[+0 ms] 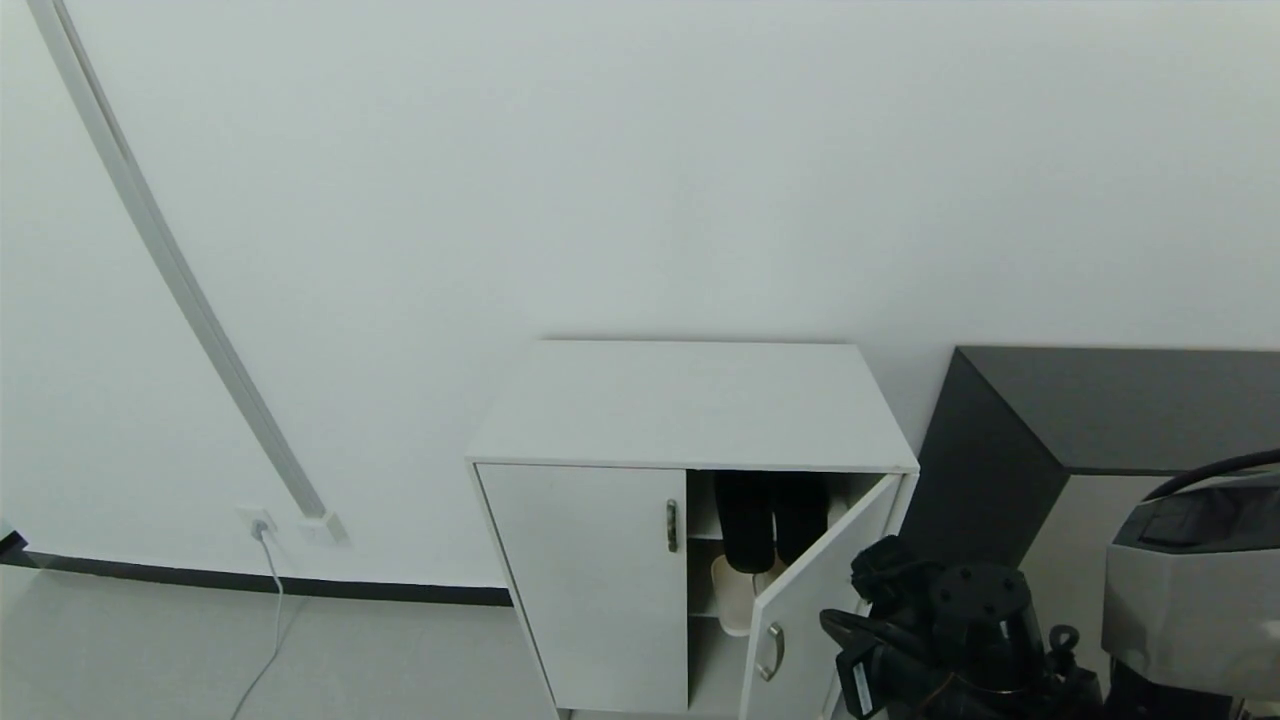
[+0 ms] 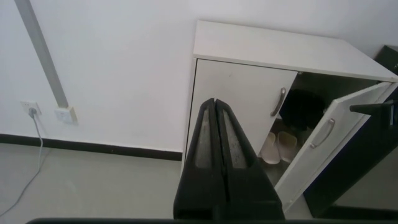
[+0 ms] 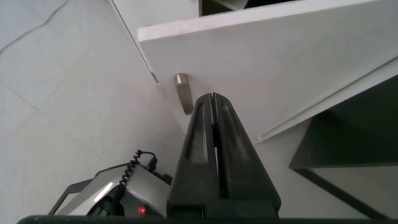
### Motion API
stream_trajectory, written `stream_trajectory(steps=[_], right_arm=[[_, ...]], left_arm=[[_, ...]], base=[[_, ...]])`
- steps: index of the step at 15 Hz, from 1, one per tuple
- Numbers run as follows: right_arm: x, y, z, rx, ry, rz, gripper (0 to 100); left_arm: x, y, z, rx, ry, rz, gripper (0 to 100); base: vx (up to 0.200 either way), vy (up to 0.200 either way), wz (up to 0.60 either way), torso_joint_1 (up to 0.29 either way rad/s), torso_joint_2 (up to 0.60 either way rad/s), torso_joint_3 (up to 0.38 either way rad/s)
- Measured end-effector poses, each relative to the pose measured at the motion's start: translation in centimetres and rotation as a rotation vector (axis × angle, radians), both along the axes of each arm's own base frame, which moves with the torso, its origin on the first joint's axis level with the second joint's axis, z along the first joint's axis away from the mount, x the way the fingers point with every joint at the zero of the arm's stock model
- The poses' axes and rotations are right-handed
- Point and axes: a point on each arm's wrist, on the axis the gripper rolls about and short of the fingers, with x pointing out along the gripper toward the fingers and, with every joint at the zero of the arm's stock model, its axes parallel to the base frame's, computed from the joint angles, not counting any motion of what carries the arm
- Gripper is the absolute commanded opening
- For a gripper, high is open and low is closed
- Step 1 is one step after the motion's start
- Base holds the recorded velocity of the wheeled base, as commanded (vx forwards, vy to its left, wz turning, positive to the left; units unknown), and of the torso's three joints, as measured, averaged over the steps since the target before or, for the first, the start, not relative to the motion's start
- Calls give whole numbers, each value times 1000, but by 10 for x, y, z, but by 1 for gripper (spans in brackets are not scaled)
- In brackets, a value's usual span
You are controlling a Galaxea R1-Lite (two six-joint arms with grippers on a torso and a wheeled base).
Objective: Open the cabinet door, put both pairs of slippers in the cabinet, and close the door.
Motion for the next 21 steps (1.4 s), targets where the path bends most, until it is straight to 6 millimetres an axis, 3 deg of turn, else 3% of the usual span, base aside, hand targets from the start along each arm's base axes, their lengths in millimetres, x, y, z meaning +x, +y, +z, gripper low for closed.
stream_trajectory(steps=[7, 21], right_arm=[[35, 19, -12, 11, -18, -20, 0], [79, 41, -3, -11, -2, -71, 0]], left_arm=[[0, 0, 0, -1, 0, 0, 0], [0, 0, 0, -3, 1, 1, 0]], base=[[0, 0, 0, 0, 0, 0], [0, 0, 0, 0, 0, 0]])
